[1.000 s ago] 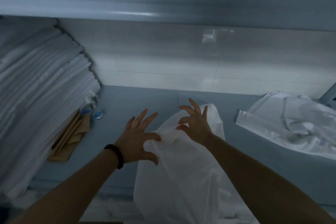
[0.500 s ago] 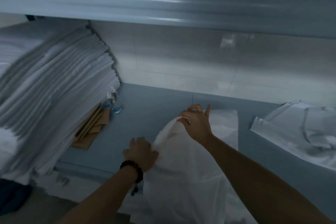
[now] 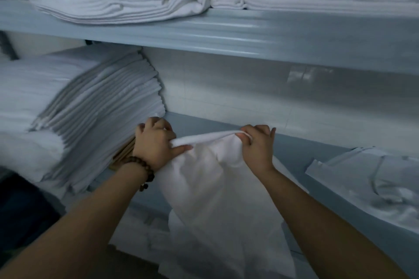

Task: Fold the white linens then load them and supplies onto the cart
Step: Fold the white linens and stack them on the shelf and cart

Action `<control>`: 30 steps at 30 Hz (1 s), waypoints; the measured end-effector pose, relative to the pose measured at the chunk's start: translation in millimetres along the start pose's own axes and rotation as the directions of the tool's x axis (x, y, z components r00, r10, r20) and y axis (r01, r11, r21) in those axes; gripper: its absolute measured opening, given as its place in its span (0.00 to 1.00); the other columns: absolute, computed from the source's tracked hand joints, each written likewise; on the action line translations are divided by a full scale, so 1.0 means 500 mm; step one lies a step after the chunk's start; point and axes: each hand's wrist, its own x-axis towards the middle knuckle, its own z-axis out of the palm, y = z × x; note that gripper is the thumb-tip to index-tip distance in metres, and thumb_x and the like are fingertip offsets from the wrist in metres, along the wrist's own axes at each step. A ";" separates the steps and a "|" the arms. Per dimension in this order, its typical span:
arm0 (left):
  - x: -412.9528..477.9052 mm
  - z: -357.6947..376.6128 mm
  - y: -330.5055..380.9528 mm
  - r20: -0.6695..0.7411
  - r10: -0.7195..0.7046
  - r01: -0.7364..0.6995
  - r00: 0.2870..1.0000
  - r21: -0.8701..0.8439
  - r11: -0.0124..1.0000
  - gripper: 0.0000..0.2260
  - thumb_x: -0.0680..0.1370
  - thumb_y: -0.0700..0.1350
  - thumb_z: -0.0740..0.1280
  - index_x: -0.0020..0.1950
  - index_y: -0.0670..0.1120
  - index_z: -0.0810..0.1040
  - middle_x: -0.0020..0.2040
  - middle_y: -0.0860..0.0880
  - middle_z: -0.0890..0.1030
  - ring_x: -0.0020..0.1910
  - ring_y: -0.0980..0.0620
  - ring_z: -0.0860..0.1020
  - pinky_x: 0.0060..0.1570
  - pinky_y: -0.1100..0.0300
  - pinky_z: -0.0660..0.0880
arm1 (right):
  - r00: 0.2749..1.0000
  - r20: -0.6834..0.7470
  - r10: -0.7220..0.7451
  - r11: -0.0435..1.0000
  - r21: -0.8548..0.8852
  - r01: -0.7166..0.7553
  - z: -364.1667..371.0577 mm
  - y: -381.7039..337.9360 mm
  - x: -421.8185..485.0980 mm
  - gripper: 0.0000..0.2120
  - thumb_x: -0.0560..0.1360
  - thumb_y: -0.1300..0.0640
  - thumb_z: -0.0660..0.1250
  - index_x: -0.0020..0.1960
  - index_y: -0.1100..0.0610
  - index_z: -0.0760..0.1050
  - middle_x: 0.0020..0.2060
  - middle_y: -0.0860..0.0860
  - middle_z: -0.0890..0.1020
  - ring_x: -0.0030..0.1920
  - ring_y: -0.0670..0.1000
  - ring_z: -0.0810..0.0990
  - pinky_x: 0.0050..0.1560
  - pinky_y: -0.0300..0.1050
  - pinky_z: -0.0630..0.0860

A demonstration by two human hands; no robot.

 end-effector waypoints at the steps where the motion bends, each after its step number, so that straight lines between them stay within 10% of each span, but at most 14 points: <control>1: -0.012 -0.009 0.006 0.074 0.001 -0.003 0.997 0.021 1.000 0.29 0.63 0.75 0.63 0.40 0.52 0.85 0.55 0.51 0.78 0.61 0.45 0.69 0.55 0.48 0.63 | 1.000 -0.012 -0.013 1.000 -0.004 0.013 -0.013 -0.006 -0.003 0.05 0.76 0.62 0.66 0.46 0.60 0.81 0.38 0.57 0.78 0.55 0.59 0.73 0.74 0.63 0.45; 6: -0.109 -0.040 0.017 0.341 -0.048 0.062 0.939 -0.030 0.998 0.28 0.62 0.73 0.68 0.52 0.57 0.82 0.63 0.57 0.71 0.67 0.51 0.62 0.62 0.49 0.58 | 0.995 -0.058 -0.087 0.996 0.030 0.088 -0.096 -0.030 -0.033 0.05 0.75 0.66 0.66 0.44 0.61 0.80 0.34 0.52 0.72 0.52 0.60 0.73 0.75 0.56 0.41; 10: -0.162 -0.076 0.008 0.210 -0.158 0.215 0.965 -0.287 0.933 0.20 0.66 0.60 0.76 0.51 0.48 0.84 0.65 0.51 0.75 0.65 0.47 0.70 0.64 0.51 0.65 | 0.991 -0.054 -0.126 0.992 0.008 0.126 -0.140 -0.040 -0.063 0.05 0.75 0.67 0.66 0.42 0.62 0.80 0.33 0.56 0.76 0.50 0.60 0.73 0.75 0.57 0.42; 14: -0.171 -0.124 0.026 0.140 -0.299 0.311 0.944 -0.680 0.664 0.10 0.69 0.40 0.76 0.47 0.35 0.84 0.59 0.47 0.78 0.64 0.52 0.72 0.55 0.67 0.69 | 0.996 -0.045 -0.077 0.996 0.032 0.078 -0.173 -0.055 -0.085 0.05 0.76 0.65 0.66 0.43 0.61 0.80 0.35 0.58 0.76 0.51 0.57 0.72 0.76 0.56 0.42; 19: -0.150 -0.174 0.062 0.048 -0.371 0.265 0.927 -0.785 0.560 0.09 0.70 0.35 0.75 0.38 0.29 0.81 0.42 0.49 0.81 0.63 0.55 0.72 0.56 0.61 0.71 | 0.999 -0.030 -0.037 0.999 0.026 0.038 -0.218 -0.064 -0.114 0.05 0.76 0.63 0.67 0.43 0.60 0.80 0.35 0.57 0.78 0.50 0.57 0.72 0.75 0.56 0.46; 30: -0.095 -0.330 0.039 -0.253 -0.252 -0.023 0.934 -0.746 0.665 0.14 0.70 0.44 0.76 0.29 0.57 0.77 0.56 0.46 0.78 0.64 0.50 0.72 0.60 0.52 0.70 | 0.966 -0.238 -0.097 0.995 -0.004 0.099 -0.341 -0.204 -0.145 0.04 0.75 0.60 0.69 0.42 0.58 0.81 0.36 0.51 0.77 0.48 0.43 0.64 0.62 0.68 0.65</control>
